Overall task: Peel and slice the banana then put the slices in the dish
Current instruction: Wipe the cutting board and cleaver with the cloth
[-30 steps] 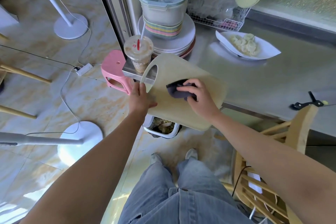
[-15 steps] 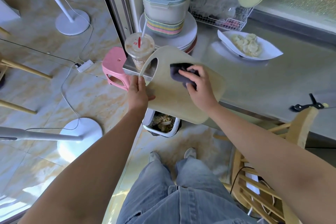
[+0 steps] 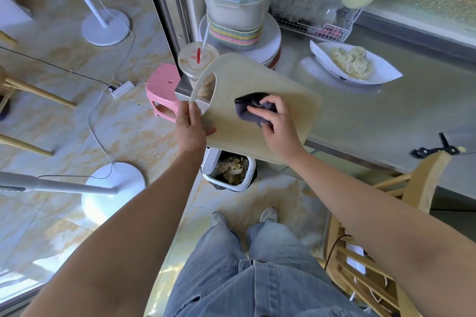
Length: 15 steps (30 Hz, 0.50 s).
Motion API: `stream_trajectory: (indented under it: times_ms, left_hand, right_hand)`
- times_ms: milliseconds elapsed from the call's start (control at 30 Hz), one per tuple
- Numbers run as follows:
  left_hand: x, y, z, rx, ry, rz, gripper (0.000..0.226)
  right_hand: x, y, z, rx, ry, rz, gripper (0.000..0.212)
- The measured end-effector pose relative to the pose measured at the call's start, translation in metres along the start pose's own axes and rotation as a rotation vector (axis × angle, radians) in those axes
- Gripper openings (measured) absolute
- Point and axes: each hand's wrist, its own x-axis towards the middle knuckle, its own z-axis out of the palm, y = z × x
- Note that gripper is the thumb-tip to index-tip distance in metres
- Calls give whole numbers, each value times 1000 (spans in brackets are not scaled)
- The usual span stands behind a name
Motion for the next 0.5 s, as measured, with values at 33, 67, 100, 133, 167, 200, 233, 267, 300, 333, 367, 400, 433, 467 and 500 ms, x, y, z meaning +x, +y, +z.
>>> stream_trajectory:
  times_ms: [33,67,100,133,167,200,233,267,300,333,367,400,433,467,500]
  left_hand:
    - [0,1,1,-4,9,0,20]
    - [0,1,1,-10,19,1,20]
    - [0,0,0,-13,29,4,20]
    - [1,-1,-2,-14,36,9,20]
    - [1,-2,-4,-13,41,15,21]
    - [2,-2,-6,-11,44,22,22]
    - [2,-2,-7,-9,45,30,23]
    - [3,-2,-9,-8,47,36,23]
    - [4,-2,-9,-9,49,40,24]
    - [4,-2,-9,-11,52,44,24]
    - [5,-1,-8,-11,54,45,25]
    - [5,0,-7,-9,56,47,25]
    - [5,0,-6,-9,61,48,25]
    - [5,1,-6,-8,67,48,25]
    - [6,0,-7,-4,72,44,25]
  right_hand:
    - [-2,0,3,-30,-15,-11,52]
    - [-8,3,6,-52,-67,-19,52]
    - [-18,5,10,-65,-148,-21,51]
    - [-29,8,13,-71,-239,-11,49]
    - [-38,11,13,-75,-320,2,47]
    - [-43,13,12,-74,-377,17,45]
    - [-44,13,10,-65,-383,26,44]
    - [-41,11,6,-40,-334,28,44]
    - [-34,8,4,-7,-250,22,45]
    - [-26,6,3,18,-158,14,45]
    - [-19,3,4,22,-87,9,46]
    - [-13,1,6,9,-49,4,47]
    - [-11,0,8,-5,-52,4,47]
    - [-12,0,10,-14,-89,7,47]
    - [-16,2,12,-18,-152,10,47]
